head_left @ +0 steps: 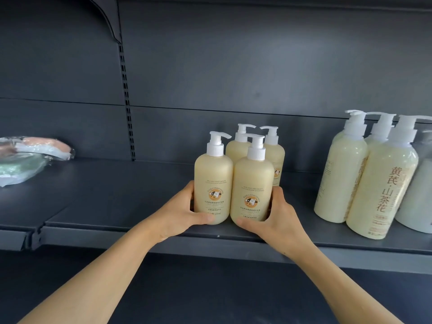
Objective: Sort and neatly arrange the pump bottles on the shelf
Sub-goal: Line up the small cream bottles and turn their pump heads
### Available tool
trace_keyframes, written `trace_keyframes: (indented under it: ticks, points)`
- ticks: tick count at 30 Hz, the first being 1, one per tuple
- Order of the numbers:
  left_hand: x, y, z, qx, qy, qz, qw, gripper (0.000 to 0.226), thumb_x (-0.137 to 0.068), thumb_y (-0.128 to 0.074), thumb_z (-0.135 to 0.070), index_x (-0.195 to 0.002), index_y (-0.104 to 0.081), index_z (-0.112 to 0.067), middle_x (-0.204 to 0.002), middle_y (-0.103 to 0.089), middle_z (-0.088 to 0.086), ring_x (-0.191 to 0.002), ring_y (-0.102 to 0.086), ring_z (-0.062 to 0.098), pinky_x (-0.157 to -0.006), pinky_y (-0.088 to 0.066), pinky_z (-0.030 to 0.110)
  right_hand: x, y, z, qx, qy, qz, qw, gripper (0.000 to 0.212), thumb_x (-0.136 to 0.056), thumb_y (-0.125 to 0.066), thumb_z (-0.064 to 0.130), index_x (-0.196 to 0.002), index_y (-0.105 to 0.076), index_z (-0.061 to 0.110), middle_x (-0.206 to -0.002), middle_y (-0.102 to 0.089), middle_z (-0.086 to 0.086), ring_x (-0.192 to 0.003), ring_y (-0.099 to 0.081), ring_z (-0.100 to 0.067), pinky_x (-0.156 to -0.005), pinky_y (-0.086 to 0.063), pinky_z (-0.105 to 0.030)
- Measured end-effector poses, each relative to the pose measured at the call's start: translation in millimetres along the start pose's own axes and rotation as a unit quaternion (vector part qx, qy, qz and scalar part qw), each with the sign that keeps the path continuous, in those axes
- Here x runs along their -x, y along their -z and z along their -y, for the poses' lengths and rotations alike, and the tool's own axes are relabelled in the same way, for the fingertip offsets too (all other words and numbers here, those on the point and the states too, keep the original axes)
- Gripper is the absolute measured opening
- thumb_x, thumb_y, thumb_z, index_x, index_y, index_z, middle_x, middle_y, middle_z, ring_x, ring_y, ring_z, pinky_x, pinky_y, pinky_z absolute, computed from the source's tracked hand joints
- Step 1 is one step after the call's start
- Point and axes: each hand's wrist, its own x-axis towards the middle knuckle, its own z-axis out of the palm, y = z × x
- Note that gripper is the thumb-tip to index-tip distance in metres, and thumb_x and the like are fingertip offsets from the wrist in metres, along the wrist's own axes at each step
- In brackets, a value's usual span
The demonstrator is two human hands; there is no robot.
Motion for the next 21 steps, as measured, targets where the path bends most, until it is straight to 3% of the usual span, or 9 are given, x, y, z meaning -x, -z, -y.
trace_keyframes:
  ticks: [4, 10, 15, 18, 21]
  points:
    - [-0.8, 0.3, 1.1, -0.002, -0.003, 0.001, 1.000, 0.076, -0.069, -0.077, -0.019, -0.133, -0.038, -0.032, -0.124, -0.059, -0.014, -0.116, -0.055, 0.003, -0.104, -0.044, 0.035, 1.2, 0.2, 1.5, 0.006, -0.003, -0.002, 1.000, 0.070, -0.061, -0.083, 0.040, -0.109, -0.033, 0.033, -0.095, -0.054, 0.023, -0.086, -0.058, 0.003, -0.062, -0.047, -0.012]
    - [-1.5, 2.9, 0.1, -0.006, -0.001, 0.010, 1.000, 0.083, -0.061, -0.078, -0.031, -0.134, -0.037, -0.034, -0.124, -0.059, -0.016, -0.116, -0.054, 0.002, -0.105, -0.043, 0.036, -0.1, 1.8, 1.8, 0.015, -0.005, 0.015, 1.000, 0.072, -0.062, -0.084, 0.038, -0.113, -0.033, 0.033, -0.097, -0.053, 0.024, -0.087, -0.056, 0.005, -0.060, -0.045, -0.009]
    - [-8.3, 15.6, -14.1, 0.071, -0.019, 0.030, 0.997, 0.085, -0.061, -0.074, -0.054, -0.136, -0.040, -0.032, -0.130, -0.058, -0.016, -0.122, -0.052, 0.003, -0.108, -0.038, 0.038, -2.9, 19.5, 4.8, -0.057, -0.006, 0.077, 0.995, 0.068, -0.070, -0.073, 0.048, -0.124, -0.034, 0.036, -0.113, -0.057, 0.022, -0.104, -0.055, 0.005, -0.082, -0.047, -0.017]
    - [-20.2, 34.5, -29.7, 0.085, -0.048, 0.017, 0.995, 0.080, -0.069, -0.054, -0.076, -0.137, -0.043, -0.035, -0.134, -0.056, -0.014, -0.128, -0.047, 0.006, -0.111, -0.033, 0.044, -14.1, 40.4, 8.4, -0.089, 0.017, 0.025, 0.996, 0.058, -0.079, -0.053, 0.054, -0.130, -0.038, 0.031, -0.117, -0.056, 0.019, -0.110, -0.052, 0.005, -0.091, -0.043, -0.021]
    - [-39.8, 53.3, -49.1, 0.049, -0.055, -0.006, 0.997, 0.067, -0.083, -0.039, -0.069, -0.138, -0.044, -0.032, -0.130, -0.059, -0.011, -0.127, -0.048, 0.009, -0.111, -0.031, 0.048, -36.0, 59.4, 17.4, -0.078, 0.035, -0.042, 0.995, 0.041, -0.091, -0.049, 0.039, -0.130, -0.043, 0.025, -0.112, -0.058, 0.011, -0.105, -0.053, 0.004, -0.092, -0.044, -0.018]
